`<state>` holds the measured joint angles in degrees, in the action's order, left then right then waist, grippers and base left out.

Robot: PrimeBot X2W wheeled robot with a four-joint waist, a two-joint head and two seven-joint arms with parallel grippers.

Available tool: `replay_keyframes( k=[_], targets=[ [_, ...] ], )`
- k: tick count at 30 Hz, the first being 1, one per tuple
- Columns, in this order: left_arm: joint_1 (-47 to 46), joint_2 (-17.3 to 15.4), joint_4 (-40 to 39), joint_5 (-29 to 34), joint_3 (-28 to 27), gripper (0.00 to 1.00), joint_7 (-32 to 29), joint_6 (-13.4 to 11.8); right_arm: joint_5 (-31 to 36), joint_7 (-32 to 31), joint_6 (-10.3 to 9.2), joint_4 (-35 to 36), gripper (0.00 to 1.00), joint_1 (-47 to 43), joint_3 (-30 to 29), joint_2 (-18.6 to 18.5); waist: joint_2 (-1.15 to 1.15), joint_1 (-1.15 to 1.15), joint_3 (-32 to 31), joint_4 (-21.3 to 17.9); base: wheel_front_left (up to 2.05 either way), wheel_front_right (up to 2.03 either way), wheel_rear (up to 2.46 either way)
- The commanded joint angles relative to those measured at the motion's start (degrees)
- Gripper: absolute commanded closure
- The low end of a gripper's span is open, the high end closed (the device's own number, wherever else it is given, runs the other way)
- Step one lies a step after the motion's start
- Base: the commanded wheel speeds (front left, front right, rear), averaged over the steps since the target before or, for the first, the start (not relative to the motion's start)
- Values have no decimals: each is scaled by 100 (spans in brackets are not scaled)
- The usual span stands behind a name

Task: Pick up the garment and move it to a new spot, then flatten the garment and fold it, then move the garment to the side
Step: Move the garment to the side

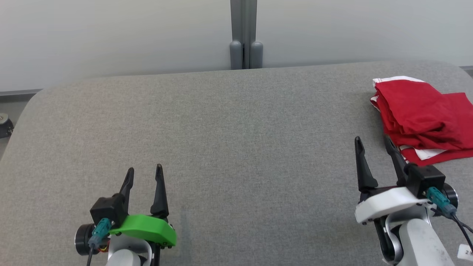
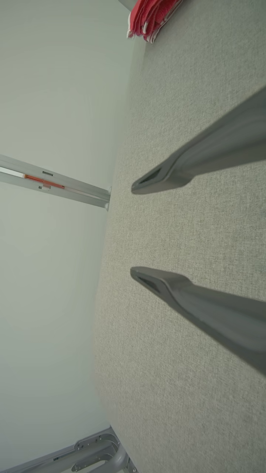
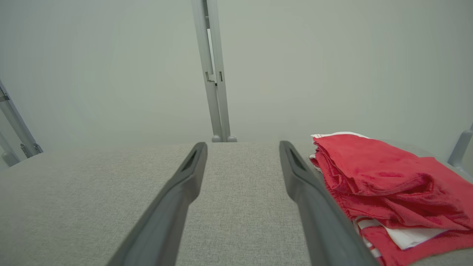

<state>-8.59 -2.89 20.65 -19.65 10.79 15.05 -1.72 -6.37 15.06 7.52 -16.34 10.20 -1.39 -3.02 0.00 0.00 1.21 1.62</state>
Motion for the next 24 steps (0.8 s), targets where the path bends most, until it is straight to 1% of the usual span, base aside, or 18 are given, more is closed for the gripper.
replay_keyframes(
  k=[1, 5, 8, 16, 24],
  targets=[
    [116, -8, -42, -46, 10, 0, 15, -44, -67, 13, -6, 125, 0, -208, -35, -7, 0, 0, -65, 30, 0, 0, 0],
    [292, -7, -103, 22, 62, 0, 15, -107, -327, 13, -6, 470, 0, -612, 60, 6, 0, 0, -113, 14, 0, 0, 0],
    [415, -7, -140, 42, 107, 0, 15, -148, -402, 13, -6, 552, 0, -804, 183, 5, 0, 0, -130, -12, 0, 0, 0],
    [498, -8, -189, 54, 198, 0, 15, -241, -389, 7, -6, 459, 0, -883, 183, 6, 0, 0, -157, 2, 0, 0, 0],
    [527, -8, -224, 93, 245, 0, 15, -278, -380, 7, -6, 348, 0, -875, 179, 7, 0, 0, -185, 28, 0, 0, 0]
  ],
)
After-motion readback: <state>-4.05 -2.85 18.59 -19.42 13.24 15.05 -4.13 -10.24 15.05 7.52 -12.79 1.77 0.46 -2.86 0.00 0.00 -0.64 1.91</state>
